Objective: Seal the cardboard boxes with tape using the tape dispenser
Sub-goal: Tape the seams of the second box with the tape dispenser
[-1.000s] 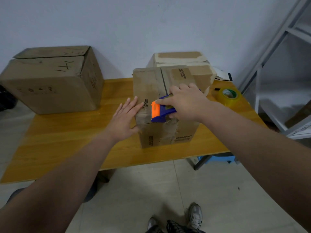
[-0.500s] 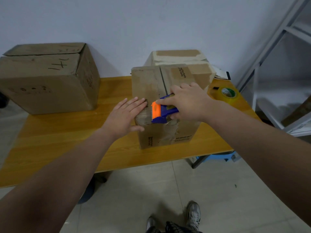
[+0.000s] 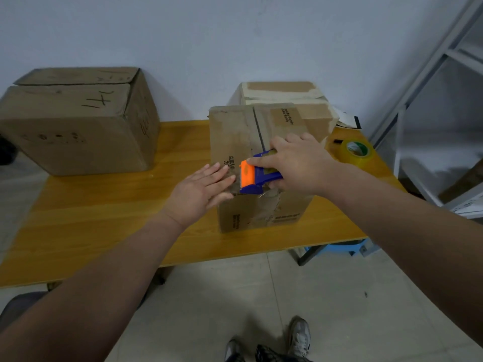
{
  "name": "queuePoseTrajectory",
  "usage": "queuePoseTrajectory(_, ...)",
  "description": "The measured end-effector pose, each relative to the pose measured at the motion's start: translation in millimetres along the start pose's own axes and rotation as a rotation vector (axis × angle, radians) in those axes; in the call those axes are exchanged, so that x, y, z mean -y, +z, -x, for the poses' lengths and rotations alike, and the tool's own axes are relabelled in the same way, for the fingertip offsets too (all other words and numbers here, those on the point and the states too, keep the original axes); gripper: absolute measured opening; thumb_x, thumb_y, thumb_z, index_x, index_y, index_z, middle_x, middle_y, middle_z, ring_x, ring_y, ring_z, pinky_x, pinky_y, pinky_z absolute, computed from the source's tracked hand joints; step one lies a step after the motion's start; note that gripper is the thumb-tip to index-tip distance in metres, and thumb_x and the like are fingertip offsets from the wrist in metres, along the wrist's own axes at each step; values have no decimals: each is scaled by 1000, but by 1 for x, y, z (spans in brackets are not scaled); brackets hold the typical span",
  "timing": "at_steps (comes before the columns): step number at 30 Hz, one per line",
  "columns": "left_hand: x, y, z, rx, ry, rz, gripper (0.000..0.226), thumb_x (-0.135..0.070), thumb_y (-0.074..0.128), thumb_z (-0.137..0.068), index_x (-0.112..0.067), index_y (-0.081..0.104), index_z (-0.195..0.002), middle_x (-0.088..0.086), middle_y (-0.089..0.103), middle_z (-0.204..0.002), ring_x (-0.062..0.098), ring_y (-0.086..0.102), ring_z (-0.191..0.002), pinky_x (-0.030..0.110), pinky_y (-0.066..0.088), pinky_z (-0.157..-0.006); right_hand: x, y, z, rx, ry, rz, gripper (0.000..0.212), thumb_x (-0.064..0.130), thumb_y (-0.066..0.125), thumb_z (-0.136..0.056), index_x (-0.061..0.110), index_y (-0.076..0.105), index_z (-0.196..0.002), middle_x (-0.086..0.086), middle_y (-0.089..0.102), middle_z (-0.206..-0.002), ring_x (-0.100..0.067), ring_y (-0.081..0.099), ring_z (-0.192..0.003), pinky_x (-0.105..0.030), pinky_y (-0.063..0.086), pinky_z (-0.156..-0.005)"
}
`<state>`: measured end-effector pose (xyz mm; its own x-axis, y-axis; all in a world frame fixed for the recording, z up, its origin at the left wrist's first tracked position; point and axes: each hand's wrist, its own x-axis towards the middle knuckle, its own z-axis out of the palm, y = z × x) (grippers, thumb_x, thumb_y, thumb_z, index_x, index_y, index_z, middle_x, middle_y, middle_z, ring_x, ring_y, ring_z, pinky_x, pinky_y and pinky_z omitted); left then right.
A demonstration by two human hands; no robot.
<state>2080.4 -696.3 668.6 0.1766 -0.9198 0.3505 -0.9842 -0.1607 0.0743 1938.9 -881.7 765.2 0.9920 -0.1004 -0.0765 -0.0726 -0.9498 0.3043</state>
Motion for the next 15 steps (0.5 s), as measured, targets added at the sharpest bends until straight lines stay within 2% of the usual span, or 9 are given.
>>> queuePoseTrajectory(3,-7,5,2,88,-137,-48,59,-39,51,-92,-16,33,-143,6,36,-148,21,31,-138,33,18,-114,-2,-4,-1,53,-29,32,71,59,52,-86,46,14,-146,-7,42,-129,-29,45,-112,-42,37,-90)
queuePoseTrajectory(7,-24,12,-5,72,-334,-104,56,-35,42,-98,-23,21,-148,-4,21,-155,12,18,-142,28,14,-113,-6,-11,-10,145,-65,90,82,70,51,-79,45,11,-146,-7,43,-124,-27,50,-104,-35,40,-72)
queuePoseTrajectory(10,-30,11,-10,103,-391,-107,53,-33,38,-100,-24,18,-149,-6,16,-156,9,11,-143,26,7,-114,-5,-11,-8,80,-78,113,79,66,50,-82,43,13,-147,-8,44,-125,-28,49,-106,-37,41,-80)
queuePoseTrajectory(15,-31,7,-8,104,-441,-121,52,-32,39,-100,-24,22,-148,-8,19,-155,8,13,-143,25,6,-114,-34,-8,19,-79,-114,174,77,66,48,-83,43,11,-146,-10,42,-128,-29,45,-115,-39,37,-91)
